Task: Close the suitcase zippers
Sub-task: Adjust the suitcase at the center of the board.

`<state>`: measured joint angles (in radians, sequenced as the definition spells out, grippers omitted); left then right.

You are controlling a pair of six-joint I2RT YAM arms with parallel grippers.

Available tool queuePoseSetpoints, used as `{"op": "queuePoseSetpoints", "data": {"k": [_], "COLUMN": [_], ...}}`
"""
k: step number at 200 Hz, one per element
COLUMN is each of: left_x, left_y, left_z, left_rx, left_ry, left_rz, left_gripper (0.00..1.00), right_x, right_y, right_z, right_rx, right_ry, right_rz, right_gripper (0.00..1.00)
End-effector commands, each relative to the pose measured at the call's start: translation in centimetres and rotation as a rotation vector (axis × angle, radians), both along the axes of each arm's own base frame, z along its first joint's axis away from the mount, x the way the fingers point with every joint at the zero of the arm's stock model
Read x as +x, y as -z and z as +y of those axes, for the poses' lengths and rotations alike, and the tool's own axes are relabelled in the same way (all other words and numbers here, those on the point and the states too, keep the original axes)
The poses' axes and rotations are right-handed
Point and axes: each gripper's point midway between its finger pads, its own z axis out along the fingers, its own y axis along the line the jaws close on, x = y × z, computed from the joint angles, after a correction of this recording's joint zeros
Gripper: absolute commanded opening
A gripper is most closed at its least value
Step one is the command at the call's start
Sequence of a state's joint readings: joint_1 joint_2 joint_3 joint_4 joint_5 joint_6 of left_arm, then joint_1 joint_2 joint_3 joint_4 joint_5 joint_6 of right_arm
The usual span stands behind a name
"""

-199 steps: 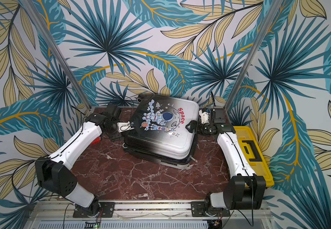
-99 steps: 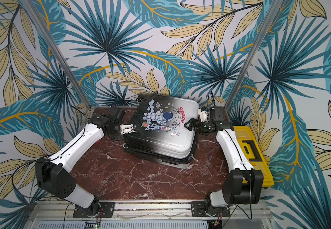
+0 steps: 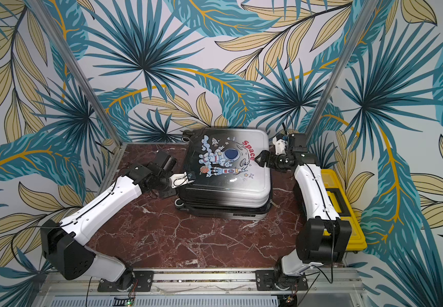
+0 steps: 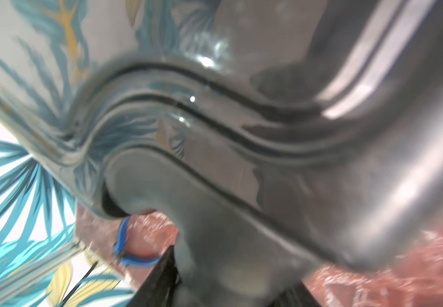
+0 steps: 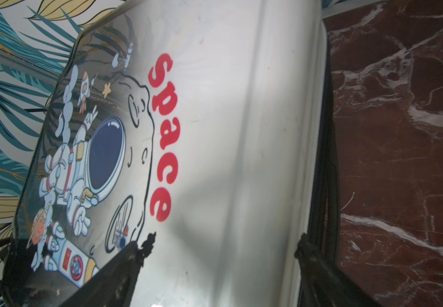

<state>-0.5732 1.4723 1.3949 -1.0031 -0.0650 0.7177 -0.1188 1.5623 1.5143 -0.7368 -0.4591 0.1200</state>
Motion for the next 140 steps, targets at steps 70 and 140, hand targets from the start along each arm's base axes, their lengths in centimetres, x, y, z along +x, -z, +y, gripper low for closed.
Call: {"op": "queuePoseSetpoints", "data": {"k": [70, 140], "left_x": [-0.8, 0.5], "left_y": [-2.5, -2.6], "left_z": [2.2, 3.1], "left_rx": [0.09, 0.088], "left_ry": [-0.002, 0.025], "left_rz": [-0.089, -0.081], "left_gripper": [0.85, 0.89], "right_x": [0.2, -1.4], "right_y": [-0.5, -1.4], "right_z": [-2.7, -1.7], "right_rx": [-0.129, -0.098], "right_ry": [0.056, 0.015], "right_rz": [0.029, 0.003], "right_gripper": [0.93, 0.93]}}
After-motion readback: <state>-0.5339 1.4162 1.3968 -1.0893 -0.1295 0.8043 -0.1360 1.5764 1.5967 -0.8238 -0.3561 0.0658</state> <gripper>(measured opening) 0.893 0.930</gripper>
